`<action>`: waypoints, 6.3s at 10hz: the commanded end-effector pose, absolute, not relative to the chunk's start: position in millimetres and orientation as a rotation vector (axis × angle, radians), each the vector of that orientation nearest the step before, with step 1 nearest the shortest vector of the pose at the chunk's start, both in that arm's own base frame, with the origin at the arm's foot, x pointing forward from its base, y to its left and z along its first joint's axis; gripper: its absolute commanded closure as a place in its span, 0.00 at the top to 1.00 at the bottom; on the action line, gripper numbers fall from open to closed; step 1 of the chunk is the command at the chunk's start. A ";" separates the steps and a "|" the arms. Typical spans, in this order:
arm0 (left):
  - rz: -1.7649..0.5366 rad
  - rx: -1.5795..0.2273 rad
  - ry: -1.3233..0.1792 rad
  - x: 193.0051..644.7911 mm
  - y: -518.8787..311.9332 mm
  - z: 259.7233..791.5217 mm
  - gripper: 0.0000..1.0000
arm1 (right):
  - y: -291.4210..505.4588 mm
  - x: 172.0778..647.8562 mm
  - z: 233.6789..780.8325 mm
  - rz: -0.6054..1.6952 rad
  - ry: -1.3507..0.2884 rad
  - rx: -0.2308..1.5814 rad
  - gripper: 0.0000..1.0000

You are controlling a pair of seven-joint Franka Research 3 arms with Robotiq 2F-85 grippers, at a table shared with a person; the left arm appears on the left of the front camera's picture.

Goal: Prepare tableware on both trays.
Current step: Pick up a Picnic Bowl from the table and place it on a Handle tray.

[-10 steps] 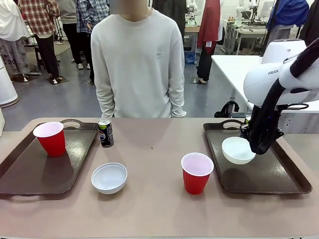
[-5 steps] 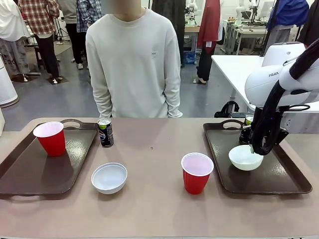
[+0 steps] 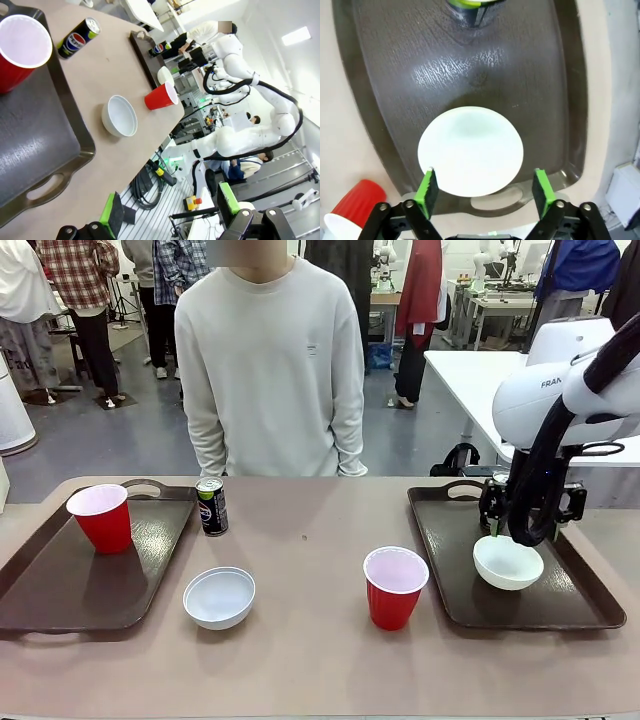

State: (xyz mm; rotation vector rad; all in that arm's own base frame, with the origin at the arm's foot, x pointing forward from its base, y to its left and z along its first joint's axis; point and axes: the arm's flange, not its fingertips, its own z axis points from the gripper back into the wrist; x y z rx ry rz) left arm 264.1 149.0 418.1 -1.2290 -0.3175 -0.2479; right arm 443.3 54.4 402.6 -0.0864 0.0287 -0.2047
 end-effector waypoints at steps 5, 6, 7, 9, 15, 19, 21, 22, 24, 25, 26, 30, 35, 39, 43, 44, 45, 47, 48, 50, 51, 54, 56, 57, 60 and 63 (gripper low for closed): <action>-0.251 -1.240 -0.326 263.0 148.4 419.7 1.00 | 35.0 306.3 526.7 0.229 -0.113 0.401 1.00; -0.251 -1.240 -0.326 263.0 148.4 419.7 1.00 | 8.2 299.1 538.8 0.204 -0.104 0.554 1.00; -0.251 -1.240 -0.326 263.0 148.4 419.7 1.00 | -19.5 295.5 544.5 0.178 -0.068 0.709 1.00; -0.251 -1.240 -0.326 263.0 148.4 419.7 1.00 | -69.1 301.4 545.6 0.001 0.074 0.845 1.00; -0.251 -1.240 -0.326 263.0 148.4 419.7 1.00 | -185.5 352.7 523.5 -0.092 0.109 1.075 1.00; -0.251 -1.240 -0.326 263.0 148.4 419.7 1.00 | -224.5 370.3 480.5 0.158 -0.095 1.256 1.00; -0.251 -1.240 -0.326 263.0 148.4 419.7 1.00 | -208.5 392.1 465.1 0.253 -0.072 1.244 1.00; -0.251 -1.240 -0.326 263.0 148.4 419.7 1.00 | -195.1 402.6 465.1 0.253 -0.011 1.199 1.00; -0.251 -1.240 -0.326 263.0 148.4 419.7 1.00 | -209.4 376.5 464.0 0.182 -0.103 1.230 1.00; -0.251 -1.240 -0.326 263.0 148.4 419.7 1.00 | -209.4 376.5 464.0 0.182 -0.103 1.230 1.00; -0.251 -1.240 -0.326 263.0 148.4 419.7 1.00 | -209.4 376.5 464.0 0.182 -0.103 1.230 1.00; -0.251 -1.240 -0.326 263.0 148.4 419.7 1.00 | -209.4 376.5 464.0 0.182 -0.103 1.230 1.00; -0.304 -0.935 -0.248 294.1 87.6 467.2 1.00 | -209.4 376.5 464.0 0.182 -0.103 1.230 1.00; -0.257 -0.462 -0.207 309.2 4.0 500.6 1.00 | -209.4 376.5 464.0 0.182 -0.103 1.230 1.00; -0.231 -0.113 -0.166 344.5 -116.4 479.1 1.00 | -209.4 376.5 464.0 0.182 -0.103 1.230 1.00; -0.231 -0.080 -0.165 354.8 -142.7 471.1 1.00 | -209.4 376.5 464.0 0.182 -0.103 1.230 1.00; -0.233 -0.035 -0.200 364.5 -167.1 459.9 1.00 | -209.4 376.5 464.0 0.182 -0.103 1.230 1.00; -0.246 0.006 -0.253 379.4 -199.5 437.1 1.00 | -209.4 376.5 464.0 0.182 -0.103 1.230 1.00; -0.316 -0.074 -0.252 371.2 -197.0 433.9 1.00 | -209.4 376.5 464.0 0.182 -0.103 1.230 1.00; -0.269 -0.019 -0.236 363.3 -192.8 441.2 1.00 | -209.4 376.5 464.0 0.182 -0.103 1.230 1.00; -0.269 -0.019 -0.236 363.3 -192.8 441.2 1.00 | -209.4 376.5 464.0 0.182 -0.103 1.230 1.00; -0.288 -0.043 -0.235 369.8 -192.1 440.1 1.00 | -209.4 376.5 464.0 0.182 -0.103 1.230 1.00; -0.313 -0.021 -0.176 381.0 -206.1 419.5 1.00 | -209.4 376.5 464.0 0.182 -0.103 1.230 1.00; -0.331 -0.007 -0.143 376.9 -215.5 406.6 1.00 | -209.4 376.5 464.0 0.182 -0.103 1.230 1.00; -0.325 -0.054 -0.197 337.5 -179.2 435.2 1.00 | -209.4 376.5 464.0 0.182 -0.103 1.230 1.00; -0.295 -0.104 -0.137 286.6 -117.6 431.2 1.00 | -209.4 376.5 464.0 0.182 -0.103 1.230 1.00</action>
